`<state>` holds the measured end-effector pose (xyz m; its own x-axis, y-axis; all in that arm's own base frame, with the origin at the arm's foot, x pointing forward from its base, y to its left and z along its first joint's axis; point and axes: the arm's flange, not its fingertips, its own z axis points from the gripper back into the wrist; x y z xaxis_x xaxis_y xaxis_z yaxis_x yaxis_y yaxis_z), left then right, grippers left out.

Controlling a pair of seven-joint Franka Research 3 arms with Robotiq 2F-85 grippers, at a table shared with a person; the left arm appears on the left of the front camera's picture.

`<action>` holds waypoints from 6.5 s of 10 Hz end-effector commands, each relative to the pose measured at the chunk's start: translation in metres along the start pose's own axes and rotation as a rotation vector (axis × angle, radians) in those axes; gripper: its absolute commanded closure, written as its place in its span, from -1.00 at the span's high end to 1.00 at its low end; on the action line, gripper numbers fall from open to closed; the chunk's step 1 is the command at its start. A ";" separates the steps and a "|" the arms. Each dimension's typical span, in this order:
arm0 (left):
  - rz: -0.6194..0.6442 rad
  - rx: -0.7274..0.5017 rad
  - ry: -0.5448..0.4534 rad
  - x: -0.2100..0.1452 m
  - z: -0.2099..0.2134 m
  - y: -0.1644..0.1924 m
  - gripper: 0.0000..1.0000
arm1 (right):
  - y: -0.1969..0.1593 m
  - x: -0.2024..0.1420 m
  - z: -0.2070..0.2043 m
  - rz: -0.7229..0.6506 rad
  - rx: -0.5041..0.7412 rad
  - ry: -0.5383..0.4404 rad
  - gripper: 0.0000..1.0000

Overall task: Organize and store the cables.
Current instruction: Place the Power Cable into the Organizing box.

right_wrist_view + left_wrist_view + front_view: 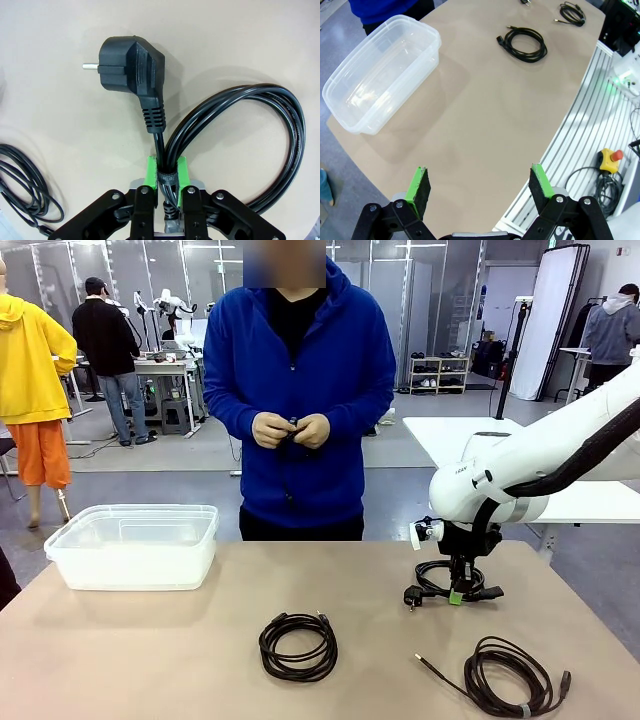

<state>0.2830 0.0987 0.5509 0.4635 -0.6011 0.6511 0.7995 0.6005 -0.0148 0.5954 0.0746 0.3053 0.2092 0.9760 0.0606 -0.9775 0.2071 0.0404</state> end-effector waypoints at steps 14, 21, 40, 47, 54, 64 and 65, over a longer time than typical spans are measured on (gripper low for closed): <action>-0.019 -0.011 -0.009 0.001 0.000 0.000 1.00 | -0.006 0.003 0.001 -0.019 0.003 0.020 -1.00; -0.019 -0.011 -0.009 0.001 0.000 0.000 1.00 | -0.006 0.003 0.001 -0.019 0.003 0.020 -1.00; -0.019 -0.011 -0.009 0.001 0.000 0.000 1.00 | 0.032 0.016 0.036 0.132 -0.210 -0.021 -0.63; -0.019 -0.011 -0.009 0.001 0.000 0.000 1.00 | 0.039 0.119 0.104 0.179 -0.199 -0.010 -0.63; -0.019 -0.011 -0.009 0.001 0.000 0.000 1.00 | 0.054 0.267 0.121 0.157 -0.190 -0.033 -0.63; -0.019 -0.011 -0.009 0.001 0.000 0.000 1.00 | 0.059 0.340 0.021 0.061 -0.065 0.027 -0.63; -0.019 -0.011 -0.009 0.001 0.000 0.000 1.00 | 0.057 0.339 0.014 0.049 -0.058 0.023 -0.63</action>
<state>0.2831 0.0985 0.5509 0.4633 -0.6015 0.6508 0.7997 0.6002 -0.0146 0.6089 0.4088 0.3408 0.1288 0.9898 0.0600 -0.9915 0.1298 -0.0129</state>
